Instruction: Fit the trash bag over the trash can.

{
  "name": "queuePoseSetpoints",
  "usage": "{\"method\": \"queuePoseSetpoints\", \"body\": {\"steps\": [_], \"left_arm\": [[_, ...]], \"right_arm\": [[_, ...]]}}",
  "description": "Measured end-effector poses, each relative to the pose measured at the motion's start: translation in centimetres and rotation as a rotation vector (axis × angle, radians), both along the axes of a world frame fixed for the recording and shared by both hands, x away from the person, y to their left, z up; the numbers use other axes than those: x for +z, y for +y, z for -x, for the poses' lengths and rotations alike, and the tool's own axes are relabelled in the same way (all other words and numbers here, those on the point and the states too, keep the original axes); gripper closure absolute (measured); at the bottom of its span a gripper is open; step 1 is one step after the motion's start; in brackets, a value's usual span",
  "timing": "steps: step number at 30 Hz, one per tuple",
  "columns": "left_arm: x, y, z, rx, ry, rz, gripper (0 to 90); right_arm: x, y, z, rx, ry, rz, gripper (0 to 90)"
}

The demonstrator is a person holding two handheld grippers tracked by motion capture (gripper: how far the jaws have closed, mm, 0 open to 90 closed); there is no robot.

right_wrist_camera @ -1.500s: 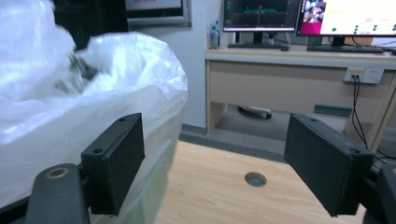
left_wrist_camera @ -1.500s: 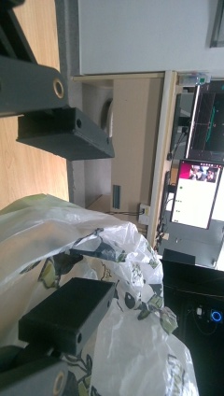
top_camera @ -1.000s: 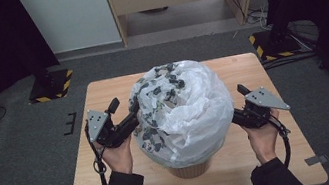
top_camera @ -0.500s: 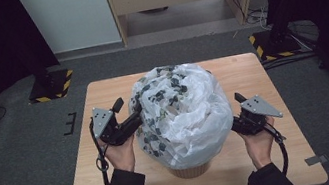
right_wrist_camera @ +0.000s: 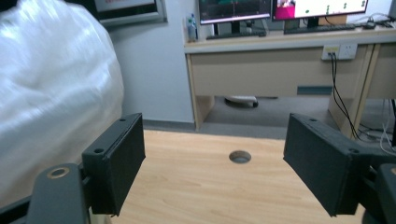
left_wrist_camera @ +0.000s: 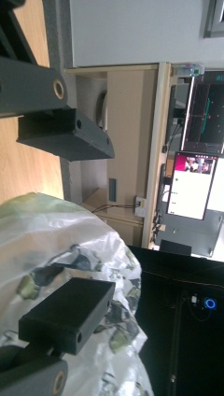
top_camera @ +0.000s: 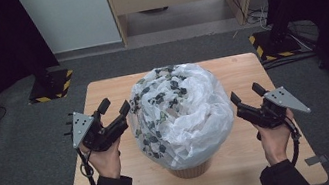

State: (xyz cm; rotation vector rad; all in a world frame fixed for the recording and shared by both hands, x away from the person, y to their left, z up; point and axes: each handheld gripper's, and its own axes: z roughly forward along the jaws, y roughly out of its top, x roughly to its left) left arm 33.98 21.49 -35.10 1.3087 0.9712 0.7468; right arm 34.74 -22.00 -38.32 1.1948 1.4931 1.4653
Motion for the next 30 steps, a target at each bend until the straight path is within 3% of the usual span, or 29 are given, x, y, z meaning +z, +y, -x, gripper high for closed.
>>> {"method": "queuePoseSetpoints", "body": {"steps": [4, 7, 17, 19, 21, 26, 30], "left_arm": [[-0.7, -0.5, -0.6, -0.02, 0.023, -0.012, 34.2], [-1.1, -1.3, -1.3, -0.038, 0.044, -0.028, 43.3], [-1.9, -2.8, -3.0, -0.083, 0.114, -0.034, 87.4], [-1.8, -3.1, -3.1, -0.086, 0.123, -0.04, 89.5], [-1.5, -3.4, -3.2, -0.076, 0.127, -0.056, 89.7], [0.0, -3.6, -3.9, -0.049, 0.135, -0.05, 89.8], [0.8, -3.7, -5.5, -0.03, 0.183, -0.043, 89.8]], "right_arm": [[0.6, 0.3, 0.3, 0.025, -0.03, -0.007, 20.1], [0.8, 1.0, 0.1, 0.052, -0.035, 0.002, 19.9], [0.7, 3.0, -1.7, 0.064, -0.014, 0.025, 23.8], [0.8, 3.3, -2.0, 0.07, -0.016, 0.023, 28.1], [0.8, 3.3, -2.2, 0.068, -0.02, 0.013, 28.2], [1.4, 3.3, -3.1, 0.059, -0.022, 0.012, 28.2], [1.9, 3.6, -4.4, 0.044, -0.009, 0.024, 28.3]]}}
